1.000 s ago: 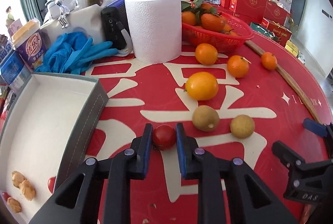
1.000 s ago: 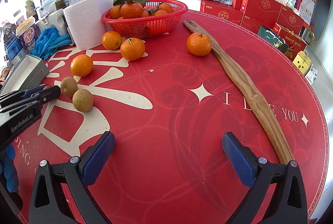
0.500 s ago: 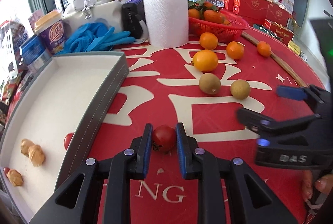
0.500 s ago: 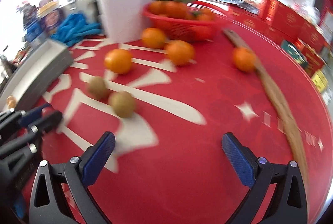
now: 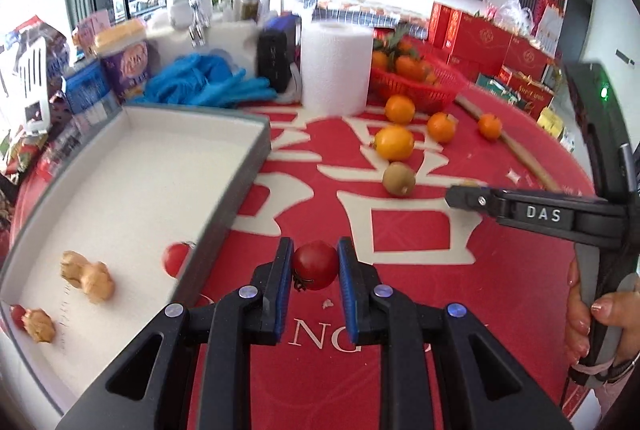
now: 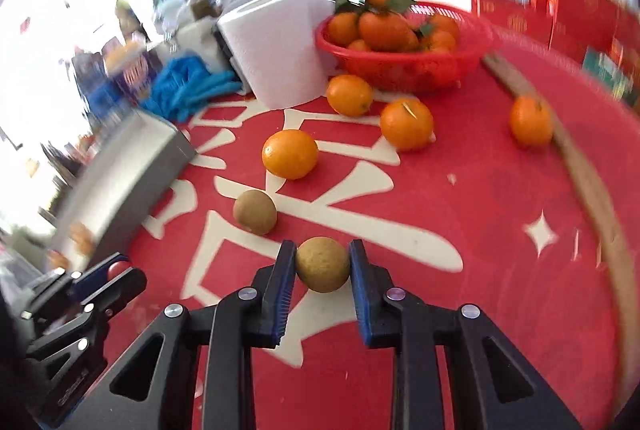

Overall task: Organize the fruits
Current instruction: 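Carry both fruits over the white tray and open both tools to drop them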

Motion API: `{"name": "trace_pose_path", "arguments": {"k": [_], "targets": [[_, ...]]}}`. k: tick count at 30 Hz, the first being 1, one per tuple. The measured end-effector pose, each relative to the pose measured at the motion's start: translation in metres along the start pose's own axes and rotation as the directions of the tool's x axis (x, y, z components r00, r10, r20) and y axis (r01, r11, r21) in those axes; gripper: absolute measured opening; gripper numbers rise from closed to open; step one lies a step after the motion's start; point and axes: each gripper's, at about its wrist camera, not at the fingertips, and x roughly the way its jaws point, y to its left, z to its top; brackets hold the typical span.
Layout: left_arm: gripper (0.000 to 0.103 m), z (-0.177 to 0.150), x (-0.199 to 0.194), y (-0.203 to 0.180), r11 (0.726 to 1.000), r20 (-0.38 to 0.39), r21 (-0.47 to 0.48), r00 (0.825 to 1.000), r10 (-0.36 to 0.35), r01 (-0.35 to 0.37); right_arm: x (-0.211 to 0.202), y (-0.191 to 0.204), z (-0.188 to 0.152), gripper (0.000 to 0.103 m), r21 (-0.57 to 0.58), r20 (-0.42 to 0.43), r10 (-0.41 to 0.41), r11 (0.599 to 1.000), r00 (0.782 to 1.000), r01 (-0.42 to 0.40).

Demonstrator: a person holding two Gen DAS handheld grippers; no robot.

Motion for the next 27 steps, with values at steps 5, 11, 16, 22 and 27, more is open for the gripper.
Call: {"name": "trace_pose_path", "arguments": {"k": [5, 11, 16, 22, 27], "targets": [[0.024, 0.007, -0.017, 0.01, 1.0, 0.04, -0.006, 0.999, -0.009, 0.009, -0.014, -0.009, -0.002, 0.028, 0.065, -0.008, 0.04, 0.997, 0.999, -0.039], [0.024, 0.015, -0.037, 0.039, 1.0, 0.089, -0.018, 0.996, 0.016, -0.015, -0.015, 0.014, 0.001, 0.028, 0.04, -0.022, 0.019, 0.999, 1.0, -0.018], [0.024, 0.021, -0.046, 0.07, 0.998, 0.121, -0.038, 0.991, 0.064, -0.06, -0.013, 0.043, 0.007, 0.028, 0.01, -0.029, 0.038, 0.999, 0.999, -0.038], [0.024, 0.017, -0.045, 0.109, 0.989, 0.122, -0.084, 0.984, 0.132, -0.122, 0.0, 0.09, 0.02, 0.028, -0.051, -0.036, 0.064, 0.997, 0.997, -0.066], [0.024, 0.008, -0.039, 0.136, 0.979, 0.099, -0.13, 0.981, 0.169, -0.156, 0.013, 0.132, 0.026, 0.028, -0.111, -0.056, 0.093, 0.989, 0.994, -0.099]]}}
